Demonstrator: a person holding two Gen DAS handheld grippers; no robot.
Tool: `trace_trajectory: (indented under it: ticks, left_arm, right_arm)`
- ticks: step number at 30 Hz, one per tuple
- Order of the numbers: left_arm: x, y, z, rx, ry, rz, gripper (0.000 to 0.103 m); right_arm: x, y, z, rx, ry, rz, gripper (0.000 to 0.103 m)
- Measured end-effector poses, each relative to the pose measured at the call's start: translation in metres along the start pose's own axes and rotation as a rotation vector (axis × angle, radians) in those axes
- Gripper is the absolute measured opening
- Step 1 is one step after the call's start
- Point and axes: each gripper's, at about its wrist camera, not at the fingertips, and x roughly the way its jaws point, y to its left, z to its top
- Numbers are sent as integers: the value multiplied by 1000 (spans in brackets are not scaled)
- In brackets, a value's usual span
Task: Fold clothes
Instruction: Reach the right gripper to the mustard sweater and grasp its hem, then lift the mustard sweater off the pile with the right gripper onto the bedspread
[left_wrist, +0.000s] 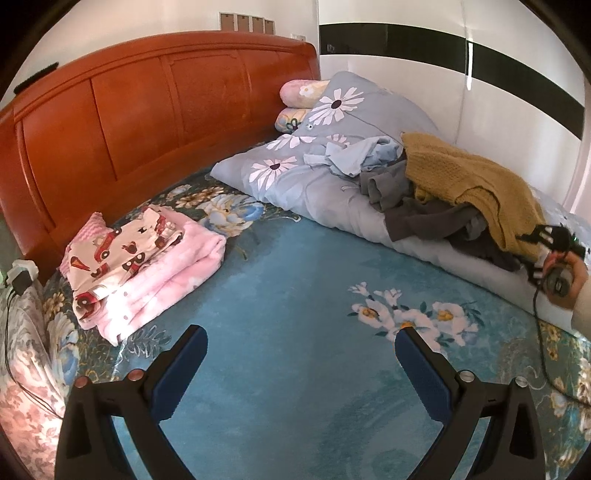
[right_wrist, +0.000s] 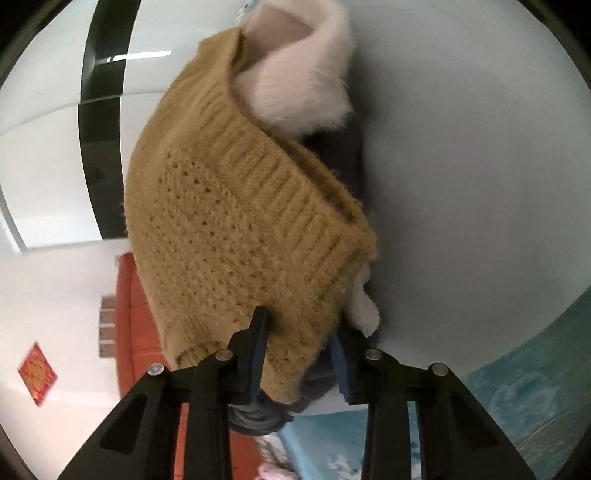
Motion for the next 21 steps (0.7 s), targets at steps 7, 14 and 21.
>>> trace_trajectory:
  ticks: [7,14,21]
  left_arm:
    - [-6,1,0,1,-9,-5,103]
    - [-12,8,-2,-13,-10,-11,103]
    - [-22,11,-2,-46,-21,-26,103]
  right_arm:
    - [-2,61,11,-78,15,92,12]
    - [-38,93,-25,-284,80,188,9]
    - [-151,139,-83,-579,120,327,9]
